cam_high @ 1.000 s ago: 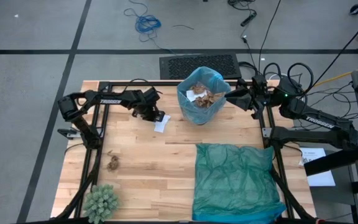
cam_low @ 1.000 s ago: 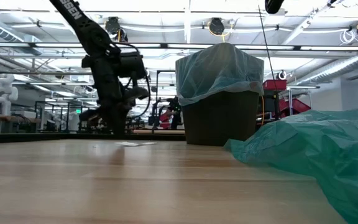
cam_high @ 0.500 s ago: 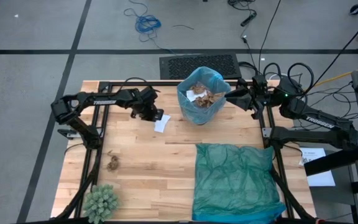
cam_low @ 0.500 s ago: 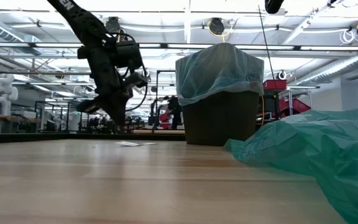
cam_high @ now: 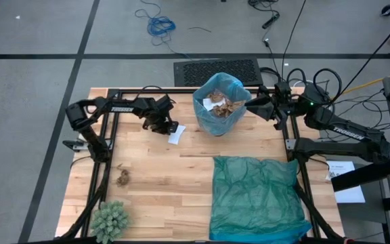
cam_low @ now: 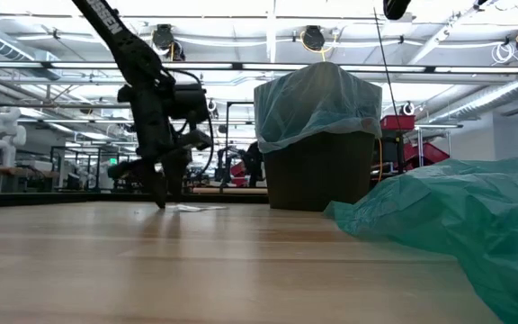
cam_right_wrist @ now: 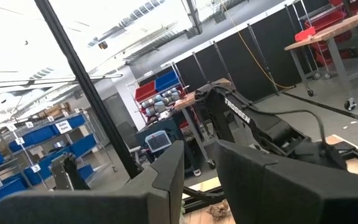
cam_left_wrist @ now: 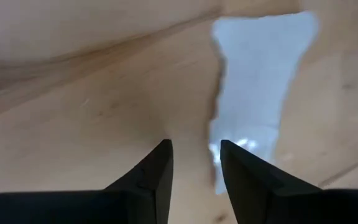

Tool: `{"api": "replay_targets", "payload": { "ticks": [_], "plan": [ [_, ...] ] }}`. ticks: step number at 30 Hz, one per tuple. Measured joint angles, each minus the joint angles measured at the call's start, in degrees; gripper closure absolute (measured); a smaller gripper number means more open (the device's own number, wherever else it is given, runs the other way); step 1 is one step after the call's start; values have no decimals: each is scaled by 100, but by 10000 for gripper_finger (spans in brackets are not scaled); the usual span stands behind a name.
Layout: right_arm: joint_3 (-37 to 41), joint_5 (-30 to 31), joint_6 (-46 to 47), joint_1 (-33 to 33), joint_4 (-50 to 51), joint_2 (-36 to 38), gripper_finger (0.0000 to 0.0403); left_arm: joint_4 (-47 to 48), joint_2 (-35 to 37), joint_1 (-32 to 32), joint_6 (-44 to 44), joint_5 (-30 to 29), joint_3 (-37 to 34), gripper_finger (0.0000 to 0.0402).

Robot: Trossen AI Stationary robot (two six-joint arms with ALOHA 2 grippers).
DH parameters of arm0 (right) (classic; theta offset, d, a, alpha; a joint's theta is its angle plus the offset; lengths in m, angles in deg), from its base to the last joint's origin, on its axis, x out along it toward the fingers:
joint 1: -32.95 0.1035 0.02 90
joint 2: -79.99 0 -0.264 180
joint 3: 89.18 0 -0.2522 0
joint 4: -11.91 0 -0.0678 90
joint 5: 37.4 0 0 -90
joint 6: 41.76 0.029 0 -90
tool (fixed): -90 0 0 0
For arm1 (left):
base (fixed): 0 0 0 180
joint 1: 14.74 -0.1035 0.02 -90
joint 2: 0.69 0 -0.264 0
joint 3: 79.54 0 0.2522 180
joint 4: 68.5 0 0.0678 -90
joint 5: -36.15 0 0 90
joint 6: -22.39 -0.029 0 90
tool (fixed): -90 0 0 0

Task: Place trash/remove bag and relplace
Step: Put the brown napkin into the black trash bin

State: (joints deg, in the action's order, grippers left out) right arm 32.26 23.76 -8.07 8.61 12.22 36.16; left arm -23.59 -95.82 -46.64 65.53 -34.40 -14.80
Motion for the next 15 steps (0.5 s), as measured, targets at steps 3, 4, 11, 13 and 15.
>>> {"api": "replay_targets", "payload": {
  "ticks": [3,4,11,13,15],
  "plan": [
    [0,-8,57,0,0,0,319,-124,-115,0,0,56,2,271],
    [-1,-9,64,0,-2,0,319,-177,-141,-2,-1,116,2,271],
    [0,-11,63,0,0,0,319,-441,-175,0,-4,363,2,271],
    [0,-11,30,0,0,0,319,-441,-175,0,-4,369,2,271],
    [0,-8,14,1,-1,0,319,-441,-175,4,-4,367,2,271]
  ]
}}
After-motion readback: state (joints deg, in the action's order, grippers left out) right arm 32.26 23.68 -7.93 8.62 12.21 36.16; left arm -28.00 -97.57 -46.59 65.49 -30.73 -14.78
